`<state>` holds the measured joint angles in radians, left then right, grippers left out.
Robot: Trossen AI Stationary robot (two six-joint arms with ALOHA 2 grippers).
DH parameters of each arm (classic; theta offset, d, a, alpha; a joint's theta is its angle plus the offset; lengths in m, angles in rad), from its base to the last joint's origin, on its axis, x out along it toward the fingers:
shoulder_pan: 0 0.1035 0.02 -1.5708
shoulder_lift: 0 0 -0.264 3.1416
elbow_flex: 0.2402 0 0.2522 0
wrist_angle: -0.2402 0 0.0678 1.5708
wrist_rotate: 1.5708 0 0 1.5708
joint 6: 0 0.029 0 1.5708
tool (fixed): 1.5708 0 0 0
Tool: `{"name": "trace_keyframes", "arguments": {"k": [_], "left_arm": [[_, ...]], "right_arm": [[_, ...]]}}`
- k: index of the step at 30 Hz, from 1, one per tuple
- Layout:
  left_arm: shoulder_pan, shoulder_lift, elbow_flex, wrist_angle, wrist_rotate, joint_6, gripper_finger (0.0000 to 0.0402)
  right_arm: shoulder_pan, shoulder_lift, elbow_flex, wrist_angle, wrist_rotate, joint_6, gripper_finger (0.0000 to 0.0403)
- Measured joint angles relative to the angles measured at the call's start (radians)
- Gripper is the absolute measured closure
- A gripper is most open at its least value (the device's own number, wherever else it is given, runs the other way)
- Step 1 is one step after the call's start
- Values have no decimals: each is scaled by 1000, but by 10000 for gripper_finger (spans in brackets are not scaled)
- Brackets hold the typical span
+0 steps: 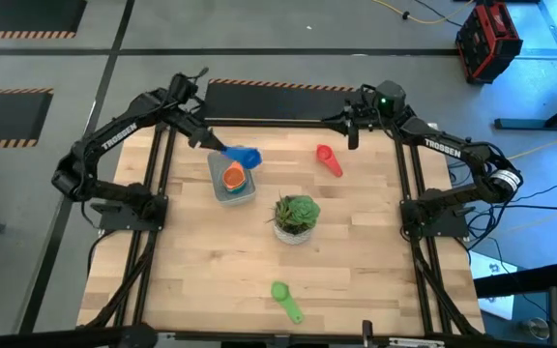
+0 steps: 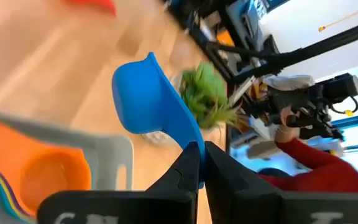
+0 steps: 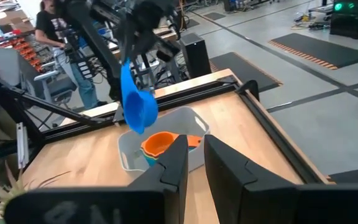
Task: Nest measuring cups in basket
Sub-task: Stack the blue measuring cup on top of the orange measuring cup in the gray bin
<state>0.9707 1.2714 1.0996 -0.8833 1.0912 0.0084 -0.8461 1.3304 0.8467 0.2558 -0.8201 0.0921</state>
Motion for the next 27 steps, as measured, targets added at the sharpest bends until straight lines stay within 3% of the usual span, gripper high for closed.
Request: {"name": "trace_keyframes", "arguments": {"k": [11, 16, 27], "left_arm": [[0, 136, 0, -188, -9, 2, 396], [1, 180, 0, -253, -89, 1, 396], [12, 221, 0, -261, -122, 1, 392]], "right_arm": [[60, 0, 0, -4, 0, -30, 344], [82, 0, 0, -8, 0, -43, 344], [117, 0, 0, -16, 0, -76, 344]]}}
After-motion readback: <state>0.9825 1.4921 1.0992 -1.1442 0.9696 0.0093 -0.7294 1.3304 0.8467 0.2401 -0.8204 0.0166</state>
